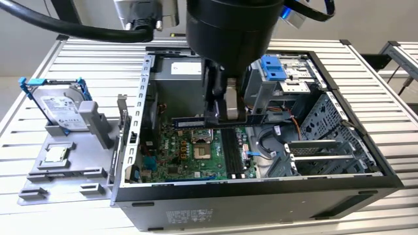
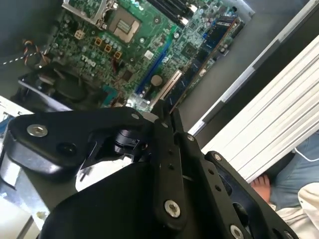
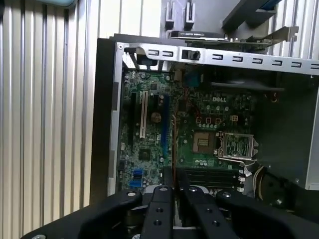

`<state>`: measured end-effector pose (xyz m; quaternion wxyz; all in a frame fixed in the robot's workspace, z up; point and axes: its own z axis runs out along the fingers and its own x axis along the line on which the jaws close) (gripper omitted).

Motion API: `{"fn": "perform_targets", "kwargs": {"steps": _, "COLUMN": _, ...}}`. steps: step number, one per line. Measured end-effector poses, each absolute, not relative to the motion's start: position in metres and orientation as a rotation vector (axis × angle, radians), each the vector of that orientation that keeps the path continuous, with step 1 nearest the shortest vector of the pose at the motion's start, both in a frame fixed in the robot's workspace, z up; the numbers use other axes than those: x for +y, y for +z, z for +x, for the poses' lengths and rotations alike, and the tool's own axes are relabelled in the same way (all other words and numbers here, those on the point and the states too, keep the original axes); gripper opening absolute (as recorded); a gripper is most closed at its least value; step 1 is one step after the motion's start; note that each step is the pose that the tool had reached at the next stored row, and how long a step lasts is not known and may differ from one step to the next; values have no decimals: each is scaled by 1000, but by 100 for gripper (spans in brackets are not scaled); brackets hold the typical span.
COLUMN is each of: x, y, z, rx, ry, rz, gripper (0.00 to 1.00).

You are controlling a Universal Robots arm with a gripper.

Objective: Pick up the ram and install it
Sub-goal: 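Pick up the ram and move it above insertion slot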

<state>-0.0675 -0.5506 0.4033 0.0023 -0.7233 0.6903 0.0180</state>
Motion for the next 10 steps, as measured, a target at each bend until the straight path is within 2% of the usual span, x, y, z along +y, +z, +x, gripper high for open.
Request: {"fn": "perform_targets", "kwargs": {"steps": 10, "x": -551, "y": 403, "z": -22, "rx": 2166, "ry": 57, "rz": -2269, "gripper": 0}}
